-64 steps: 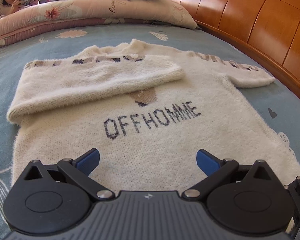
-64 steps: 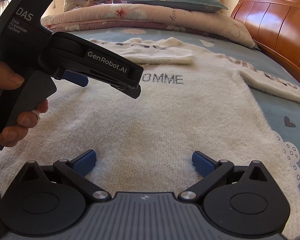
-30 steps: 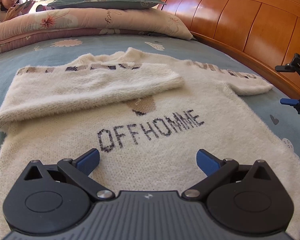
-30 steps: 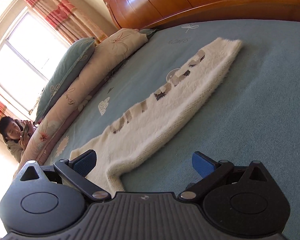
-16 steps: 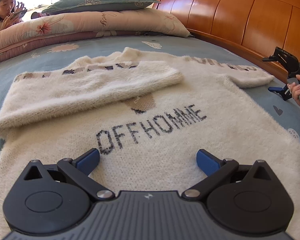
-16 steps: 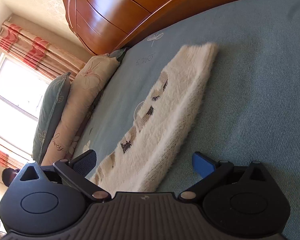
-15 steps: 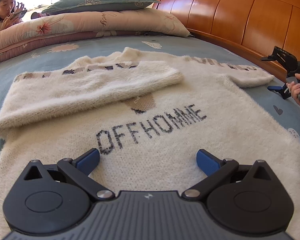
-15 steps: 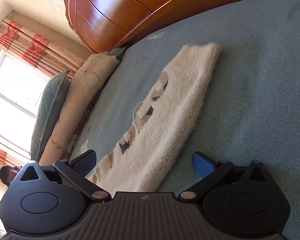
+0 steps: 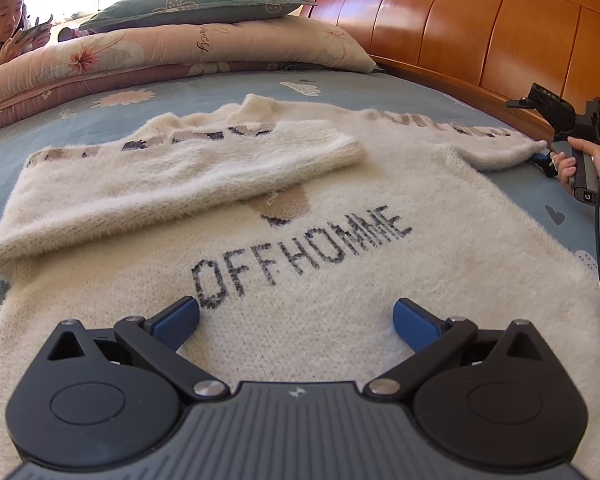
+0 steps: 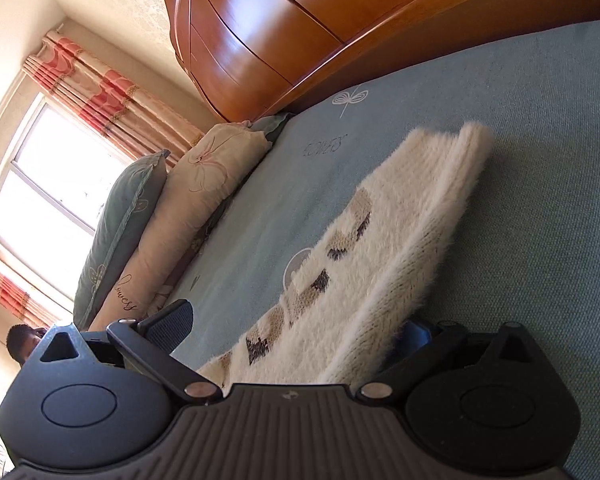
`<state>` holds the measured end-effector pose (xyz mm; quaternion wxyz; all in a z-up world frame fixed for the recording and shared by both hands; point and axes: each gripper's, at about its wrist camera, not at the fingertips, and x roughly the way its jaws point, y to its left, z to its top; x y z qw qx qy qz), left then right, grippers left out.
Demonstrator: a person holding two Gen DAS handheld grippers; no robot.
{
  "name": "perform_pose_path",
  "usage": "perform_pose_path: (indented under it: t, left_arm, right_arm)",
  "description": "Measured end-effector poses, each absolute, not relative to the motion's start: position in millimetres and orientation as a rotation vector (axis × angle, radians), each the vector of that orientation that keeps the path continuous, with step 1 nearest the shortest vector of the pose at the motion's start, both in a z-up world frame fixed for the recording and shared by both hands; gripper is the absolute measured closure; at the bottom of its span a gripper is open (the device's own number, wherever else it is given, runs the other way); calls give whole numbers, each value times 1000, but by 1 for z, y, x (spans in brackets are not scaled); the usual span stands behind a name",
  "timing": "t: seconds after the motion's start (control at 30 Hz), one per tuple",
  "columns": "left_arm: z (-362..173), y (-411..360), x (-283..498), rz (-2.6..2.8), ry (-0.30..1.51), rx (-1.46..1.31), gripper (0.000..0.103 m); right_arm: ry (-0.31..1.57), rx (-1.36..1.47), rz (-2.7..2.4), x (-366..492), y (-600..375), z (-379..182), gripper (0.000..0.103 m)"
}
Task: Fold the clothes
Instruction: 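Move the open right gripper to the cuff of the spread lettered sleeve, then close the right gripper on the sleeve cuff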
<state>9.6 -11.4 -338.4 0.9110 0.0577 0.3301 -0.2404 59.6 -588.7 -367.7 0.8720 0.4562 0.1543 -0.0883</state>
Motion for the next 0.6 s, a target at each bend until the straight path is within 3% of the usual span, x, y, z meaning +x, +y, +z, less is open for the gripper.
perform_pose_path:
  t: [0.2, 0.37, 0.6]
  left_arm:
    - [-339, -13, 10, -494, 678, 125, 1]
    - [-339, -12, 10, -493, 677, 127, 1]
    - [-339, -13, 9, -492, 675, 132, 1]
  right_arm:
    - [365, 878, -201, 72, -589, -366, 5]
    - [377, 890, -236, 66, -594, -369, 33]
    - [362, 914, -245, 73, -600, -374, 36]
